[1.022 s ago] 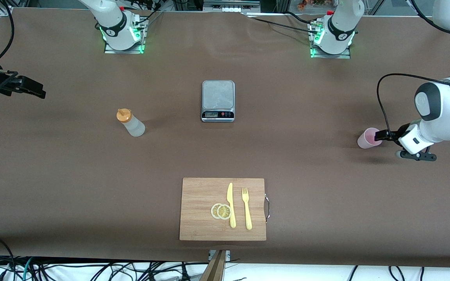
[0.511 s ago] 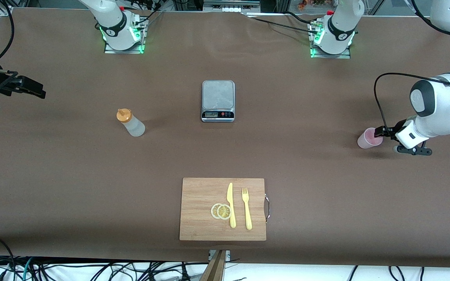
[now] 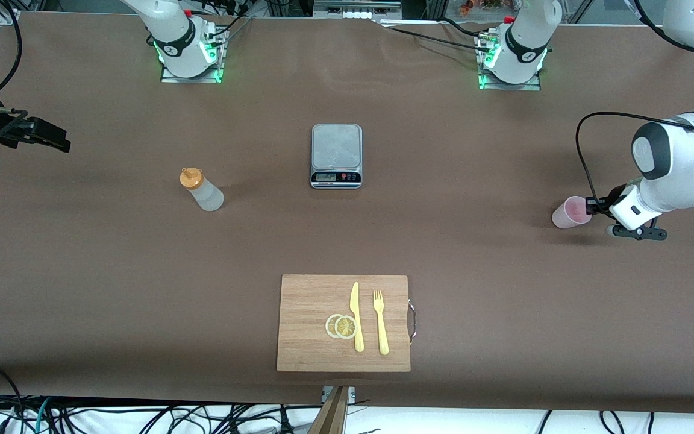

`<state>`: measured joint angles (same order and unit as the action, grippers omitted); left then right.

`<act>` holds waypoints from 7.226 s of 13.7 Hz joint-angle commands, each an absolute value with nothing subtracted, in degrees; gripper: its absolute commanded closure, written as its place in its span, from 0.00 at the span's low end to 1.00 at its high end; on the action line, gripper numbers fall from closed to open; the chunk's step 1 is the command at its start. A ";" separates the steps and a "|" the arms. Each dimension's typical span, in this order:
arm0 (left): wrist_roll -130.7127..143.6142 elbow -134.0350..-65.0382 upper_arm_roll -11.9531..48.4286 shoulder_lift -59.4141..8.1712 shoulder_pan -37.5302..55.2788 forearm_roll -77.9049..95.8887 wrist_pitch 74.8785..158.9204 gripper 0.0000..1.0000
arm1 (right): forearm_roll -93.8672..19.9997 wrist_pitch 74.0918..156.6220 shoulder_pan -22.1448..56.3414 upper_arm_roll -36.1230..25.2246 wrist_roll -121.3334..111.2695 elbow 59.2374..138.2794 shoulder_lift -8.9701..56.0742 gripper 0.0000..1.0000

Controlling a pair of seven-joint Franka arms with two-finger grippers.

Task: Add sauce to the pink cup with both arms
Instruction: 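Carry the pink cup with the left gripper onto the scale, then release the cup and withdraw the left gripper while the right gripper reaches the bottle, then grasp the orange-capped squeeze bottle with the right gripper, then lift the bottle with the right gripper and tilt its nozzle over the cup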

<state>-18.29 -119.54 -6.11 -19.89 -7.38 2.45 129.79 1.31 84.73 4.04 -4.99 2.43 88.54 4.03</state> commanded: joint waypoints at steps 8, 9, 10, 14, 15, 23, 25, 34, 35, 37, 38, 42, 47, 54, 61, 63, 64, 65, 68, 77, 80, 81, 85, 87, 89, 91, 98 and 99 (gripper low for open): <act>-7.85 -110.40 1.81 -18.11 1.67 7.56 120.42 1.00 | 1.05 84.46 4.04 -5.19 1.67 87.71 4.31 0.00; -5.21 -109.78 4.98 -17.84 1.76 7.56 120.24 1.00 | 1.05 84.46 4.04 -5.19 1.67 87.71 4.31 0.00; -3.27 -109.51 7.97 -17.75 2.54 7.56 120.23 1.00 | 1.05 84.46 4.04 -5.19 1.67 87.71 4.31 0.00; 11.92 -109.16 16.42 -18.45 8.43 7.73 120.41 1.00 | 1.05 84.46 4.04 -5.19 1.67 87.71 4.31 0.00; 13.17 -109.07 17.91 -18.72 9.83 7.73 120.50 1.00 | 1.05 84.46 4.04 -5.19 1.67 87.71 4.31 0.00; 31.78 -107.93 20.55 -21.88 25.66 7.82 123.66 1.00 | 1.05 84.46 4.04 -5.19 1.67 87.71 4.31 0.00; 36.89 -108.10 21.01 -22.67 28.63 7.65 125.50 1.00 | 1.05 84.46 4.04 -5.19 1.67 87.71 4.31 0.00; 43.42 -107.93 21.01 -25.84 32.70 7.12 128.67 0.95 | 1.05 84.46 4.22 -5.01 -3.58 87.80 6.06 0.00; 43.42 -107.84 20.92 -25.84 32.61 7.55 128.67 0.41 | 1.05 84.55 4.22 -5.01 -7.78 87.80 6.93 0.00; 42.72 -107.06 20.66 -25.32 32.17 7.82 128.41 0.00 | -3.13 84.81 3.26 -5.36 -19.54 87.80 10.00 0.00; 42.80 -105.75 20.57 -25.23 31.99 8.00 127.63 0.00 | -7.69 84.64 2.12 -5.36 -26.82 87.63 11.93 0.00; 42.63 -97.58 19.69 -23.74 28.84 9.40 117.71 0.00 | -12.38 84.55 -0.09 -5.45 -45.39 89.56 18.01 0.00; 42.54 -92.81 15.56 -18.73 22.78 8.88 113.21 0.00 | -28.19 84.29 -7.98 -5.36 -75.87 91.67 27.93 0.00; 24.03 -86.86 8.72 -11.95 5.91 8.61 97.51 0.00 | -44.98 90.07 -10.55 -6.15 -108.76 106.50 31.55 0.00; -2.34 -79.54 -6.75 -11.95 4.48 8.44 84.47 0.00 | -58.17 94.31 -10.55 -6.06 -136.81 115.22 33.74 0.00; -5.53 -79.45 -7.99 -11.87 4.39 8.44 83.24 0.00 | -59.67 94.04 -10.46 -5.98 -141.92 115.31 35.50 0.00; -5.62 -79.45 -8.09 -11.87 4.39 7.22 82.71 0.00 | -60.37 93.96 -10.37 -5.72 -143.42 115.31 36.20 0.00; -5.71 -79.37 -7.65 -11.87 4.57 5.64 82.62 0.00 | -60.55 93.69 -10.20 -5.28 -144.39 115.31 36.65 0.00; -5.36 -79.37 -7.47 -11.95 4.66 5.45 82.62 0.00 | -61.61 91.41 -9.58 -4.31 -146.16 115.23 37.44 0.00; -5.36 -79.37 -7.91 -12.22 4.75 6.15 82.71 0.00 | -61.44 88.94 -7.82 -3.61 -146.43 114.09 38.05 0.40; -5.36 -79.37 -7.82 -12.30 5.18 6.24 82.71 0.00 | -60.91 89.30 -7.65 -3.60 -145.20 113.38 38.32 0.71; -5.36 -79.37 -7.82 -12.30 5.27 6.24 82.71 0.00 | -60.65 89.30 -7.65 -3.60 -143.98 113.12 38.32 0.75; -5.36 -79.37 -7.82 -12.30 5.27 6.24 82.71 0.00 | -56.27 89.30 -6.42 -3.60 -138.36 109.00 38.06 0.92; -5.36 -79.37 -7.91 -12.39 5.19 6.24 82.71 0.00 | -52.92 89.38 -5.28 -3.60 -135.28 106.71 37.71 0.93; -5.36 -79.37 -7.91 -12.30 5.19 6.24 82.71 0.00 | -51.60 89.65 -2.56 -3.69 -132.47 105.82 36.22 0.93; -5.36 -79.37 -7.91 -12.30 5.19 6.24 82.71 0.00 | -49.58 91.13 0.43 -3.69 -128.34 104.34 34.72 0.93; -5.36 -79.37 -7.91 -12.30 5.19 6.33 82.71 0.00 | -32.82 94.56 12.55 -3.60 -107.79 99.14 27.70 0.93; -5.36 -79.37 -7.91 -12.30 5.19 6.24 82.71 0.00 | -29.74 95.35 14.66 -3.52 -103.66 98.88 26.47 0.93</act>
<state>-4.23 -80.92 -7.54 -11.72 4.89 6.71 84.03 -34.92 94.35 10.83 -3.36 -110.69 99.04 29.66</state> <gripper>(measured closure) 0.000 0.621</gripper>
